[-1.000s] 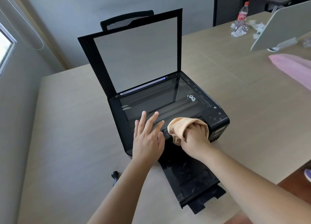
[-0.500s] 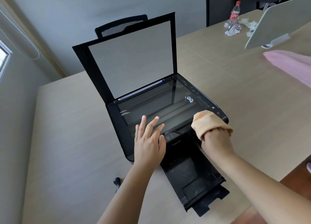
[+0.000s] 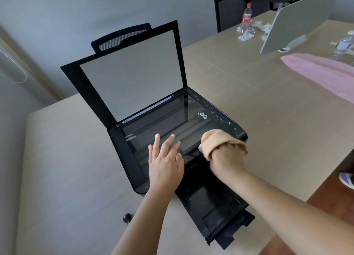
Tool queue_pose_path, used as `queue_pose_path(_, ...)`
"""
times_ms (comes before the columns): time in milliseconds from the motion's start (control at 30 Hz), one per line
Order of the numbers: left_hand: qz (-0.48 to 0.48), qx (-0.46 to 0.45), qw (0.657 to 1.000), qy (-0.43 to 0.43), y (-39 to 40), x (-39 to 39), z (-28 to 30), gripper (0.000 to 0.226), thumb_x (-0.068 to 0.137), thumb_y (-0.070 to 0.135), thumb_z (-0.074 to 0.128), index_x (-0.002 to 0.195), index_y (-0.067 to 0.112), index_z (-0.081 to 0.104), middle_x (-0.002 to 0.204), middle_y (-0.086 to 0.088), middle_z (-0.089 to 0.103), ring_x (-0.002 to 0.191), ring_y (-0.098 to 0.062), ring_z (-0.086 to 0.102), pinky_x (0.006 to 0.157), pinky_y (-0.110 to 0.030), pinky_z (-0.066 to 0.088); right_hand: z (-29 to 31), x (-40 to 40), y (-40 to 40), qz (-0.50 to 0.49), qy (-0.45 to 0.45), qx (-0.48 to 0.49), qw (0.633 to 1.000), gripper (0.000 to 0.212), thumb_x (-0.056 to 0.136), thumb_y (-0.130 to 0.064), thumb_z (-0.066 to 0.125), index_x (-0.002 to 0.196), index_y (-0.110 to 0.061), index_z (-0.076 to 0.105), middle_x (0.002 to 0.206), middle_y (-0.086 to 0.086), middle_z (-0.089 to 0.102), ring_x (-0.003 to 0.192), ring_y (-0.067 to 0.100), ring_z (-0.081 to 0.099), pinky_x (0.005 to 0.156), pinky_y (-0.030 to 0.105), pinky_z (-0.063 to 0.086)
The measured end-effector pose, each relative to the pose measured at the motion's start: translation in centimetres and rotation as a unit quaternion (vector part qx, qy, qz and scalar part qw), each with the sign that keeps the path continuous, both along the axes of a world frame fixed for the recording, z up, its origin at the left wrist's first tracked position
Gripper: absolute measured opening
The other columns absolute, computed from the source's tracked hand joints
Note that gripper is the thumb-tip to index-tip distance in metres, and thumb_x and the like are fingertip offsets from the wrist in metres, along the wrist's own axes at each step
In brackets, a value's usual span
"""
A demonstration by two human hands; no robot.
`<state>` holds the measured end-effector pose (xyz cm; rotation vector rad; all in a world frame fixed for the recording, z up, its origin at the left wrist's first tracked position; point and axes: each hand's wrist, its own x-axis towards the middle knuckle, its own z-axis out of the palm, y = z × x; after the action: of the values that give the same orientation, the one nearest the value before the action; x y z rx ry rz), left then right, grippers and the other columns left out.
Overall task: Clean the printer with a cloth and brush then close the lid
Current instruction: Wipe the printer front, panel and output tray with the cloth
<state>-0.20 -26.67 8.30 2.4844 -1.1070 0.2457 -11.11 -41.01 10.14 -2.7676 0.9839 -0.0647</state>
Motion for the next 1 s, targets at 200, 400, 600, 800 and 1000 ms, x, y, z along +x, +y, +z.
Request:
queue_pose_path(200,-0.007,0.006,1.000,-0.009,-0.4,-0.2,-0.3,0.043,0.093,0.030,0.037,0.127,0.020,0.062,0.143,0.007,0.049,0.146,-0.029,0.019,0.116,-0.049,0.016,-1.8,0.1,2.6,0.116,-0.028,-0.014,0.993,0.048,0.085,-0.018,0.049,0.132,-0.028,0.049,0.129,0.001,0.057,0.117,0.025,0.051,0.099,0.038,0.038)
queue_pose_path(400,-0.002,0.002,1.000,-0.016,-0.1,-0.4,-0.2,0.046,0.093,0.031,0.034,0.128,0.019,0.062,0.142,0.005,0.051,0.146,-0.030,0.020,0.116,-0.048,0.016,-0.4,-1.6,-0.7,-0.002,0.019,-0.078,0.997,0.045,0.086,-0.013,0.047,0.129,-0.025,0.050,0.133,-0.002,0.050,0.131,0.025,0.029,0.106,0.042,0.017)
queue_pose_path(600,-0.014,0.021,0.999,-0.031,0.0,-0.5,-0.2,0.045,0.093,0.030,0.035,0.127,0.018,0.062,0.142,0.005,0.051,0.146,-0.030,0.022,0.117,-0.046,0.014,-0.9,-1.4,0.1,0.046,-0.063,-0.044,0.996,0.043,0.061,-0.001,0.071,0.103,-0.012,0.071,0.104,0.011,0.070,0.106,0.040,0.055,0.085,0.054,0.038)
queue_pose_path(800,-0.013,0.019,0.999,-0.035,-0.1,-0.5,-0.2,0.042,0.093,0.028,0.039,0.127,0.018,0.061,0.141,0.005,0.052,0.146,-0.030,0.022,0.116,-0.046,0.015,-0.7,-1.3,-1.8,0.071,-0.104,-0.017,0.992,0.037,0.078,-0.016,0.064,0.115,-0.014,0.066,0.117,0.010,0.065,0.114,0.037,0.051,0.099,0.046,0.034)
queue_pose_path(1000,-0.016,0.021,0.999,-0.038,-0.1,-0.4,-0.4,0.043,0.093,0.029,0.038,0.128,0.017,0.061,0.141,0.004,0.052,0.146,-0.030,0.023,0.116,-0.048,0.018,-1.4,-0.4,-1.1,0.096,-0.101,-0.003,0.990,0.046,0.077,-0.003,0.058,0.123,-0.003,0.058,0.119,0.017,0.063,0.109,0.035,0.058,0.092,0.034,0.044)
